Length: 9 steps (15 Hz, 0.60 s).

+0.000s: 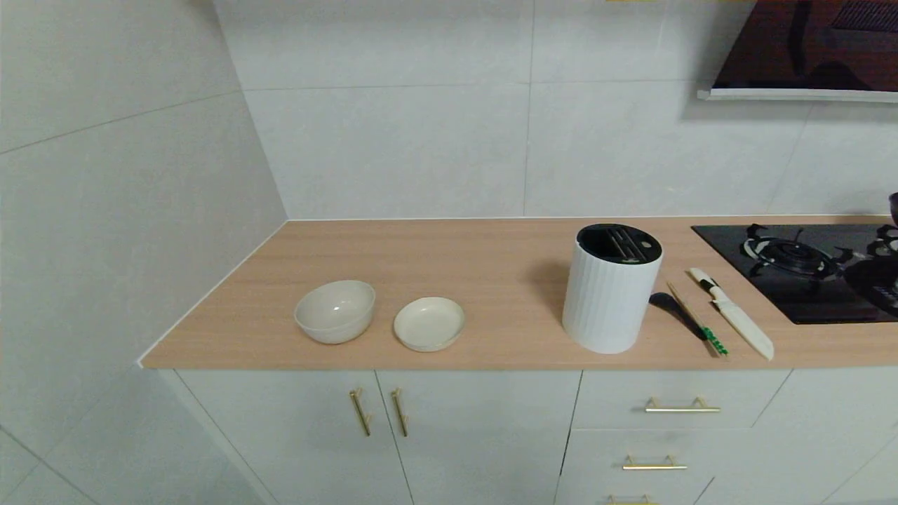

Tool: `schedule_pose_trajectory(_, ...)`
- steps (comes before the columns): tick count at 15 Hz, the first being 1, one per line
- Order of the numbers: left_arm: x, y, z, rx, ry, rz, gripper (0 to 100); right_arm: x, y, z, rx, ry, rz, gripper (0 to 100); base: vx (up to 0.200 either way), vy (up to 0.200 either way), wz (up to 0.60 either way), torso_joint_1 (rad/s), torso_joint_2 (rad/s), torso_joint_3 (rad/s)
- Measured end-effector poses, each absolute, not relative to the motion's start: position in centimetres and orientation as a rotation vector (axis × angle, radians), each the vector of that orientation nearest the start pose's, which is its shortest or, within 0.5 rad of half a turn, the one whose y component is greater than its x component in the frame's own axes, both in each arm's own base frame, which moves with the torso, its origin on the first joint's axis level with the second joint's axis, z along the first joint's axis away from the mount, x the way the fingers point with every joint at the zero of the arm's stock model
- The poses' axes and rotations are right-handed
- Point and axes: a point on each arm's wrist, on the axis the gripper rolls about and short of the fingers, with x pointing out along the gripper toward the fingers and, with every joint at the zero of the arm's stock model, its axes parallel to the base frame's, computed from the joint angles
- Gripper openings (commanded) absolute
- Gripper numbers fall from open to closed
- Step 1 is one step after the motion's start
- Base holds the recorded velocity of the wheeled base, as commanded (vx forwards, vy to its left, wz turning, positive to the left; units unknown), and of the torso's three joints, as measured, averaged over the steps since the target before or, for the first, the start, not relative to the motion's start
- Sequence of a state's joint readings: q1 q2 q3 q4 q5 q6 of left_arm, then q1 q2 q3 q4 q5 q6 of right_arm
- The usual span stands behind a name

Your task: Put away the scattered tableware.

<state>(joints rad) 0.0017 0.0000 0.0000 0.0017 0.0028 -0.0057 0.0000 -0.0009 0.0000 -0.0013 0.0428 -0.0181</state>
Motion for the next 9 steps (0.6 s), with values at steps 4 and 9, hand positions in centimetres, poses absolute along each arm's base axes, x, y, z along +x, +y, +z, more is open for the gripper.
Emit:
schedule_pose_trajectory(4,-2.28,0.0,7.53,-0.006,0.002,0.004,100,-2.29,0.1,7.56,-0.018,-0.003,0.043,100,0.0,0.2,0.0,0.002,0.0,-0.002)
schedule_pose_trajectory(9,-2.28,0.0,7.53,-0.006,0.002,0.004,100,-2.29,0.1,7.56,-0.018,-0.003,0.042,100,0.0,0.2,0.0,0.004,0.0,0.004)
